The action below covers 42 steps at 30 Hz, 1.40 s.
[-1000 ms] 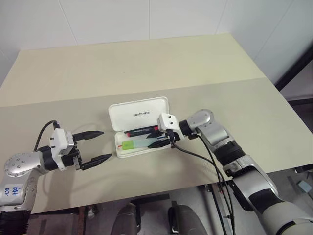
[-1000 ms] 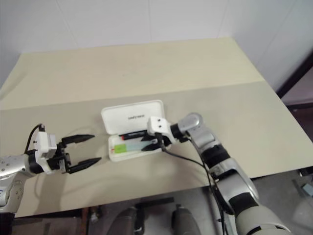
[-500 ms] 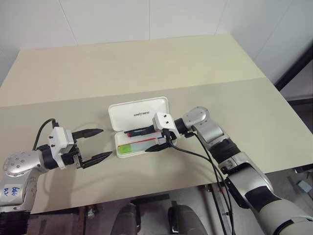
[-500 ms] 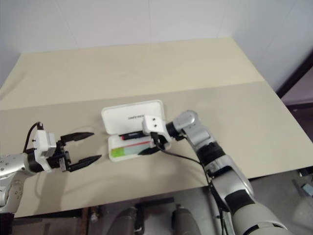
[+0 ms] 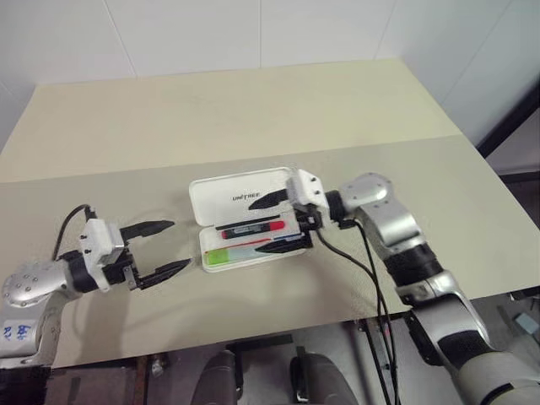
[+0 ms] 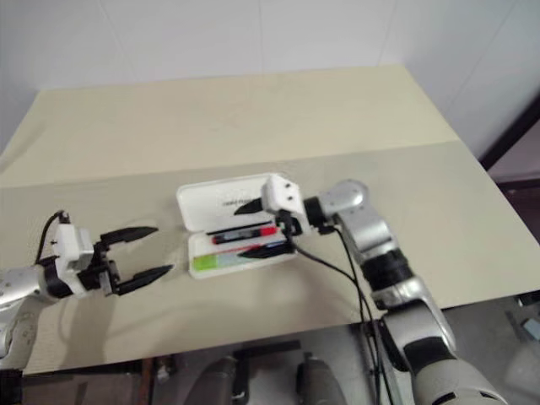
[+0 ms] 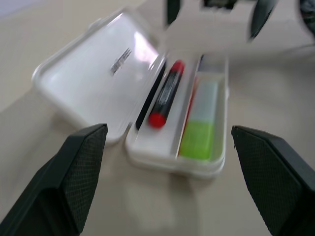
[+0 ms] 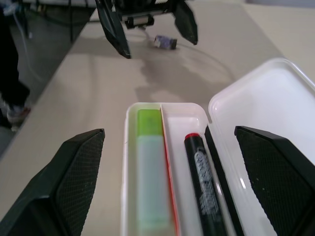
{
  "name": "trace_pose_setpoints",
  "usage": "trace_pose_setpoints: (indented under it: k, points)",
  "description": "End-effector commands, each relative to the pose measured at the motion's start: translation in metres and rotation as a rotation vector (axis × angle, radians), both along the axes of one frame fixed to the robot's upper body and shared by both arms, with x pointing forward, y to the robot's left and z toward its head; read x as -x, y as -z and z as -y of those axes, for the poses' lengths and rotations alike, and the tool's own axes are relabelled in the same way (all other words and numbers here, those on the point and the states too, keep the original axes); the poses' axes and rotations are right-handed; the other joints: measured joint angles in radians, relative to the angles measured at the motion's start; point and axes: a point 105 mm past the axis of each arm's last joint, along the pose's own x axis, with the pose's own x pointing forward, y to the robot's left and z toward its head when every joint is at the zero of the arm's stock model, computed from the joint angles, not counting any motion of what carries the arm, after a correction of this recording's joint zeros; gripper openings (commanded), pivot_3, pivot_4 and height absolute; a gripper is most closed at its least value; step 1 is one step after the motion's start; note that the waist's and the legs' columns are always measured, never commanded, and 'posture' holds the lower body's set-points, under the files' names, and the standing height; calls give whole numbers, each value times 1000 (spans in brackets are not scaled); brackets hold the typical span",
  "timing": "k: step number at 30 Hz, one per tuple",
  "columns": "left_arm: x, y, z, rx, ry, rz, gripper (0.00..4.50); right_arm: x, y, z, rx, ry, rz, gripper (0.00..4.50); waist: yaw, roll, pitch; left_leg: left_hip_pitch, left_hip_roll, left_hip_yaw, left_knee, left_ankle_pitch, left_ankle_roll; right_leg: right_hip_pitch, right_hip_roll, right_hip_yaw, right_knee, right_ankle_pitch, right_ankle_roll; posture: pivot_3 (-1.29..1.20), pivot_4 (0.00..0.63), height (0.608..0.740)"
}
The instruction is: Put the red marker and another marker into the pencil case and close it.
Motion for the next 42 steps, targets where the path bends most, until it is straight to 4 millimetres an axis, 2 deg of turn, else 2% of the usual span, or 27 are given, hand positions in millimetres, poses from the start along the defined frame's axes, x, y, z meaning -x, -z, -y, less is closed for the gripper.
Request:
trace_pose_setpoints:
  k: [1,6,9,14,17,22,25,35,38,42]
  points:
    - [8,-16,-20,31,-151,99,4223,15,-17,19,-91,12,2,4451,1,0,0,0,0,0,0,0,0,0,0,0,0,0,0,0,150,740]
    - [25,-21,-48,104,-430,211,4223,14,-11,49,-125,141,-42,4451,-3,-1,0,1,1,0,0,-1,1,1,0,1,0,0,0,0,150,740]
    - [36,-15,-54,158,-540,229,4223,11,-6,60,-112,189,-38,4451,-1,-1,0,1,1,0,1,-1,1,1,0,1,0,0,0,0,150,740]
    - [54,11,-60,162,-646,179,4223,5,-9,70,-131,248,-37,4451,0,-2,0,1,1,1,1,-1,1,1,0,1,0,0,0,0,150,740]
    - [59,20,-81,176,-777,192,4223,4,-8,72,-122,259,-30,4451,2,-2,0,1,1,1,1,-1,1,1,0,1,-1,0,0,0,150,740]
    - [58,34,-96,213,-866,174,4223,5,-8,71,-120,261,-24,4451,4,-3,0,1,1,1,1,-1,1,1,0,1,-1,0,-1,0,150,740]
    - [52,47,-97,219,-870,136,4223,6,-9,73,-122,274,-15,4451,6,-3,-1,1,1,1,1,-1,1,1,0,0,-2,0,-1,0,150,740]
    - [23,66,-98,261,-866,62,4223,8,-15,74,-131,293,6,4451,10,-3,-1,1,1,0,1,-1,1,1,0,0,-1,0,-1,0,150,740]
    - [17,67,-97,272,-866,50,3583,9,-16,74,-131,295,9,4500,10,-3,-1,1,1,0,1,-1,1,1,1,0,-1,0,-1,0,150,740]
    - [15,67,-95,276,-856,44,2189,9,-17,74,-136,301,16,4500,10,-3,-1,1,1,1,1,-1,1,1,1,0,-1,0,-1,0,150,740]
